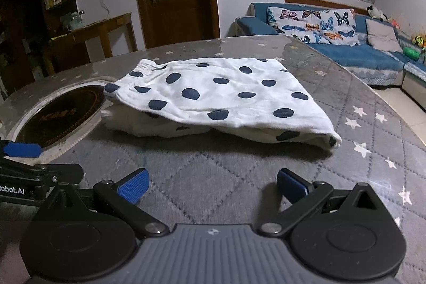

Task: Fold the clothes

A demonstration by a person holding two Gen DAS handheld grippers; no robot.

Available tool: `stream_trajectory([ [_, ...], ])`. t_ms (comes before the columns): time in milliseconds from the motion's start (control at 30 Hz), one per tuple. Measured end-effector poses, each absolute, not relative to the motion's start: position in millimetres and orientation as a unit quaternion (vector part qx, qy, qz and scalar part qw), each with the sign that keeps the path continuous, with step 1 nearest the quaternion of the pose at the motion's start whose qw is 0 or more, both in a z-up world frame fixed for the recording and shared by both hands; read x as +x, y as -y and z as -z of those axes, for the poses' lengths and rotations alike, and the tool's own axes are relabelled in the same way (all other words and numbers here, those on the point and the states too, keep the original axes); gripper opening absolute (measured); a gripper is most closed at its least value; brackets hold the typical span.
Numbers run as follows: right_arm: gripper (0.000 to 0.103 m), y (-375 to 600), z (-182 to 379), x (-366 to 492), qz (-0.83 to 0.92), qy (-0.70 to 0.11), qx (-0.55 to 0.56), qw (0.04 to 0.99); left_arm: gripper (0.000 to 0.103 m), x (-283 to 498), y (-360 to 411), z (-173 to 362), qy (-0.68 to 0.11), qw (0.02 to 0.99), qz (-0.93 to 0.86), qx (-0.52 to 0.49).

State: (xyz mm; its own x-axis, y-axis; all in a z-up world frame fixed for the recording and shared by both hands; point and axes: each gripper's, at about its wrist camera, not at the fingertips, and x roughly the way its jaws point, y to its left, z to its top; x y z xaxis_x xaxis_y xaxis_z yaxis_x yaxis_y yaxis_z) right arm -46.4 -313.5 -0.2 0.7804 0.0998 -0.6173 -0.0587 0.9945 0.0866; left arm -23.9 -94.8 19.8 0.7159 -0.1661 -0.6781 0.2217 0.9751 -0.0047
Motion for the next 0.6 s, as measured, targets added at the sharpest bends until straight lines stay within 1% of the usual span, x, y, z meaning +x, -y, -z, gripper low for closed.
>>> stream_trajectory([
  [600,0.103,310.2,4.7,-57.9,-0.016,-0.325,0.011,0.945,0.103,-35.9,103.3,-21.2,-0.355,0.927,0.109,0.052],
])
